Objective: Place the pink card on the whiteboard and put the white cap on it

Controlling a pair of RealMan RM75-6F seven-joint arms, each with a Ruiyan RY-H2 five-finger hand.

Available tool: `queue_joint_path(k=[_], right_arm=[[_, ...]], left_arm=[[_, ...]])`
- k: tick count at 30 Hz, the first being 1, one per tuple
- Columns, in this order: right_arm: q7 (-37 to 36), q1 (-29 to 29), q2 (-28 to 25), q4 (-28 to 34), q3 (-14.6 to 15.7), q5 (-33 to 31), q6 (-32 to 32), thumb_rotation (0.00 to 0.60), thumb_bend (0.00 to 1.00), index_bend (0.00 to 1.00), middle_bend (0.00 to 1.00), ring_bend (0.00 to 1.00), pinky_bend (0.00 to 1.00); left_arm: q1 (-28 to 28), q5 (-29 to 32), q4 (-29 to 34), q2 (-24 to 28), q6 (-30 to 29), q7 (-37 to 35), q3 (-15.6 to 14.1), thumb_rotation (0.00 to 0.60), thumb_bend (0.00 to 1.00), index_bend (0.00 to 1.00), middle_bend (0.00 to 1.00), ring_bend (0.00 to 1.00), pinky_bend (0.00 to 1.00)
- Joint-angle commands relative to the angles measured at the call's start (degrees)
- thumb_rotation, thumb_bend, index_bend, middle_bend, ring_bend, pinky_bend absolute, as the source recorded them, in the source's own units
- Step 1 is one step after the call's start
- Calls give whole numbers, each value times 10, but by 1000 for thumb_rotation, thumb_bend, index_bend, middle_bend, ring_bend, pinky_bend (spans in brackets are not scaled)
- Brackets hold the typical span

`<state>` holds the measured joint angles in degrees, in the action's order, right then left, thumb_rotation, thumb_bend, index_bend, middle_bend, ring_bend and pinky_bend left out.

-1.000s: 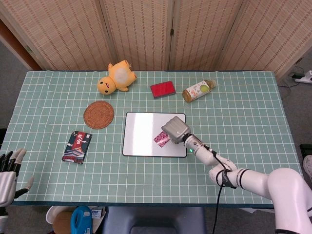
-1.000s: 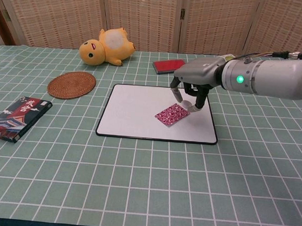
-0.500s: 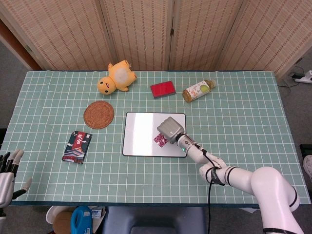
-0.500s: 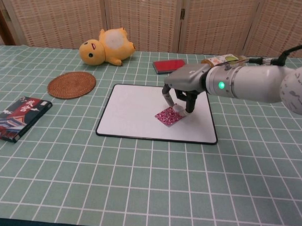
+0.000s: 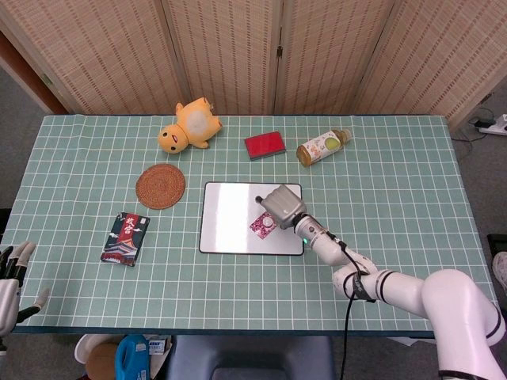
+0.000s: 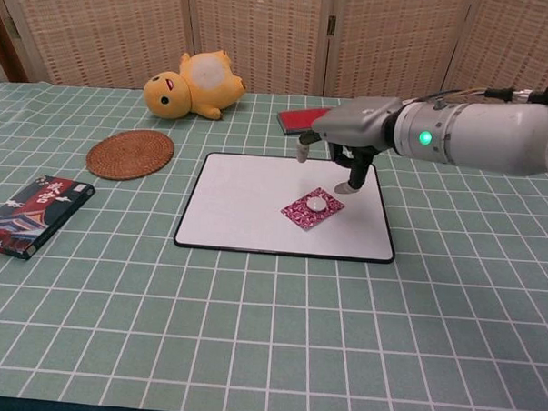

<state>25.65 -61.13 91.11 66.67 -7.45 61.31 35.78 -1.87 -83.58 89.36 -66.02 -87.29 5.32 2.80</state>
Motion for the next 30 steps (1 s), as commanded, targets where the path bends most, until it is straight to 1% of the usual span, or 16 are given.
queue_joint_path(k=[1,6,7,9,12,15,19,23,27,30], right_arm=[[1,41,-61,63,6,1,60,600,293,225,764,941,1000],[8,102,-135,141,26,9,142,600,301,311,740,845,997],[10,115,-150,157,30,9,156,600,302,328,732,809,978],[12,144,-183,194,39,9,192,600,302,354,696,715,903],[4,189,-224,243,52,20,246,600,303,356,620,622,810],[-16,238,-260,280,70,51,304,600,303,356,586,562,748],[-47,302,-288,295,97,102,377,600,303,356,542,511,693],[-64,359,-297,296,120,137,436,600,303,356,531,508,690],[-90,409,-299,292,128,160,485,600,302,356,527,507,690],[-104,434,-302,288,131,173,505,600,303,356,526,507,690]], left_arm=[[-4,0,-1,1,4,-2,3,600,308,0,0,0,0],[-14,2,0,5,9,-6,12,600,308,0,0,0,0],[-15,2,1,6,9,-6,14,600,308,0,0,0,0],[-19,3,2,8,12,-6,16,600,309,0,0,0,0],[-26,5,7,9,21,-5,18,600,308,0,0,0,0],[-32,5,16,10,31,-3,18,600,308,0,0,0,0],[-39,4,31,14,40,-3,18,600,308,0,0,0,0],[-43,4,47,16,43,8,18,600,308,0,0,0,0],[-46,1,54,13,40,23,18,600,308,0,0,0,0],[-45,5,56,10,35,29,21,600,308,0,0,0,0]])
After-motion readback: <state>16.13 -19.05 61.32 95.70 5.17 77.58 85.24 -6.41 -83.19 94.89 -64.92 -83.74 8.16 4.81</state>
